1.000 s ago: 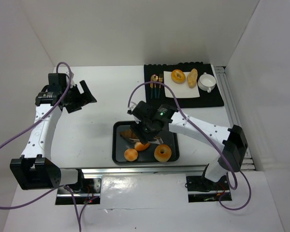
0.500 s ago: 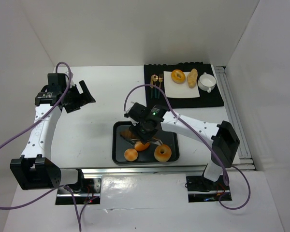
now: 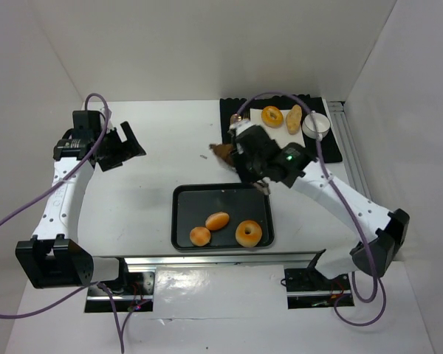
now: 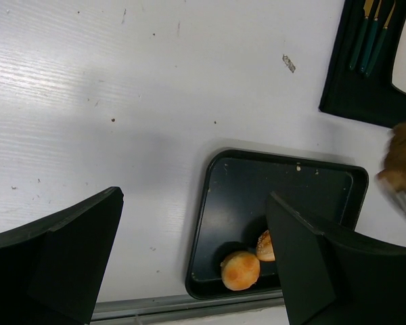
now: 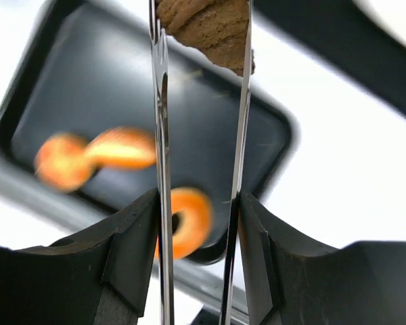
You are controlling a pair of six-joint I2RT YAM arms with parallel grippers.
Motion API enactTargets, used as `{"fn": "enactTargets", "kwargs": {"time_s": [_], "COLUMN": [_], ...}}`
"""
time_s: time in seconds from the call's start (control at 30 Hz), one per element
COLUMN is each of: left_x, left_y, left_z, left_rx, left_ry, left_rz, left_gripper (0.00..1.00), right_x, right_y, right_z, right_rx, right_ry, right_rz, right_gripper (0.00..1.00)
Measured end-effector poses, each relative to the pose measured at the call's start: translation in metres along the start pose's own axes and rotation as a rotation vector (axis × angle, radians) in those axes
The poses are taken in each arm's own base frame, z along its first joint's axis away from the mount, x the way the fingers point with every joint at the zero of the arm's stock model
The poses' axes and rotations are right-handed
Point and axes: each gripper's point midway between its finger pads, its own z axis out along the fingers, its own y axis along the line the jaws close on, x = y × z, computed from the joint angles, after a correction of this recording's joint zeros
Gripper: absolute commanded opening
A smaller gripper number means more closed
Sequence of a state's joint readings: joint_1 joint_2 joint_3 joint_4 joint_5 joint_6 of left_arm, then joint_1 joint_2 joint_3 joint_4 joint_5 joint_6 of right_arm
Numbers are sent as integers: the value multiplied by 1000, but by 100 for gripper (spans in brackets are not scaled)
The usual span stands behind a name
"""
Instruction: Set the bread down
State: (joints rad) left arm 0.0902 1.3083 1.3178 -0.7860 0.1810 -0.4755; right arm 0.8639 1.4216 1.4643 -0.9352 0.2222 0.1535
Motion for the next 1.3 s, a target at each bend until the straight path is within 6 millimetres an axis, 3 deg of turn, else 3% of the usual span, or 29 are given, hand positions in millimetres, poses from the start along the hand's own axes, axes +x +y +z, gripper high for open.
{"fn": "enactTargets", "kwargs": {"time_s": [0.1, 0.23, 0.3, 0.37, 0.6, 0.9, 1.07, 1.17, 1.2, 1.3], "left_x": [-1, -1, 0, 0, 1, 3, 3, 3, 3, 3], "left_y": [-1, -2, -3, -4, -4, -3, -2, -2, -2, -2], "left_z": [-1, -1, -1, -1, 2, 9, 12, 13, 13, 13], "left_rx": [2, 11, 17, 23, 22, 18, 17, 16, 16, 17], "left_ry": [-3, 0, 2, 5, 16, 34, 39, 42, 41, 41], "left_rz": [1, 1, 1, 1, -3, -8, -9, -10, -10, -10], "left_gripper": [100, 100, 100, 100, 100, 100, 100, 100, 100, 100], "right_x": [-11, -11, -8, -4, 3, -11, -5, 2, 3, 5], "right_y": [-64, -157, -189, -210, -225, -236, -235, -234, -234, -233], "right_z": [-2, 11, 22, 37, 88, 112, 132, 141, 143, 145], "right_rx": [149, 352, 414, 447, 437, 407, 383, 373, 370, 365], "right_ry": [-44, -59, -53, -40, 17, -35, -6, 19, 25, 30], "right_rz": [160, 359, 412, 428, 363, 341, 336, 333, 333, 331], "right_gripper": [48, 48, 48, 48, 48, 49, 52, 57, 63, 65]}}
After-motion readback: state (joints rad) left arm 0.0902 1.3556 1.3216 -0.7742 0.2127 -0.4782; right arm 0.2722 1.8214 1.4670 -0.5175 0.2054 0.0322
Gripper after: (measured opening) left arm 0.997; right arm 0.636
